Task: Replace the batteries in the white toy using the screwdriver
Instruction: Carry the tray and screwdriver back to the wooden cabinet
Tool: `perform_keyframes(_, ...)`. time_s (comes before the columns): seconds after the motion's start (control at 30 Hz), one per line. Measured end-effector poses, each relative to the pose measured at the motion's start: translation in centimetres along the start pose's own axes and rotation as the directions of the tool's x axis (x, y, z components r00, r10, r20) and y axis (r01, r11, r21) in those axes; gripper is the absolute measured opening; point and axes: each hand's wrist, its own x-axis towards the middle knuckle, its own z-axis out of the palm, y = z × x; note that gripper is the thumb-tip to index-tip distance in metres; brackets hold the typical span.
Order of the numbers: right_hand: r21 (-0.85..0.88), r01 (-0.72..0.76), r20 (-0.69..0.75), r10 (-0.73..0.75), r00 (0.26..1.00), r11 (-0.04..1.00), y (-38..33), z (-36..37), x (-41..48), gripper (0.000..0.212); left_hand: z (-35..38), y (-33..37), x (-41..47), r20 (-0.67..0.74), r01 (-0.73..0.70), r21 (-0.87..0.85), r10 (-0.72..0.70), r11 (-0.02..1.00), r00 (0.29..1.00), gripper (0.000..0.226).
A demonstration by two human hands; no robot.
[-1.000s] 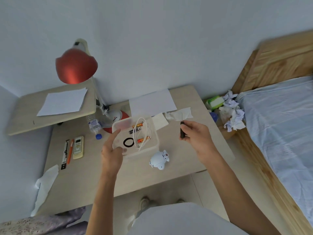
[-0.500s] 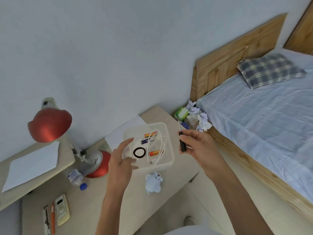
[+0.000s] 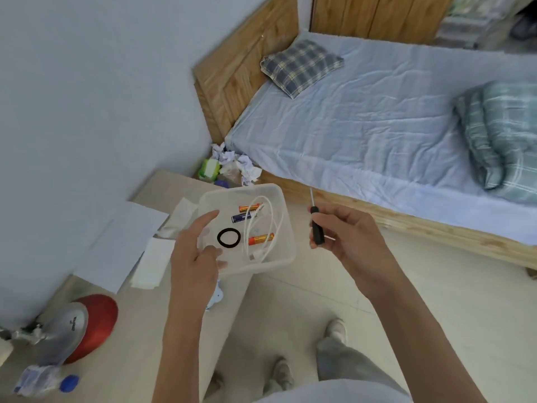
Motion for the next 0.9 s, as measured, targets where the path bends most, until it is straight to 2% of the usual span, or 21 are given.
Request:
perform_keyframes(0.23,0.084,0.098,-0.183,-0.082,0.980,0.992,-2.5,-8.2,-4.0,0.019,7.8,2.9,-1.6,0.201,-0.077,0.093,0.057,0.993,0.978,0.072)
perform_keyframes(0.47,0.089,0.210,-0.320,-0.172,0.932,0.974,-6.4,-20.2,-8.9,0.019,20.7,8.8,-5.1,0.386,-0.243,0.094,0.190,0.965,0.903,0.069)
perform_keyframes(0.67,0.077,0.308,-0.495,-0.231,0.838,0.948,-9.6,-33.2,-14.9,0.015,34.7,13.1,-10.9,0.540,-0.334,0.129,0.216,0.934,0.813,0.067)
perform_keyframes(0.9,0.031,0.369,-0.668,-0.255,0.699,0.929,-11.3,-48.2,-23.5,0.013,50.8,15.0,-20.1,0.685,-0.346,0.082,0.199,0.935,0.701,0.069)
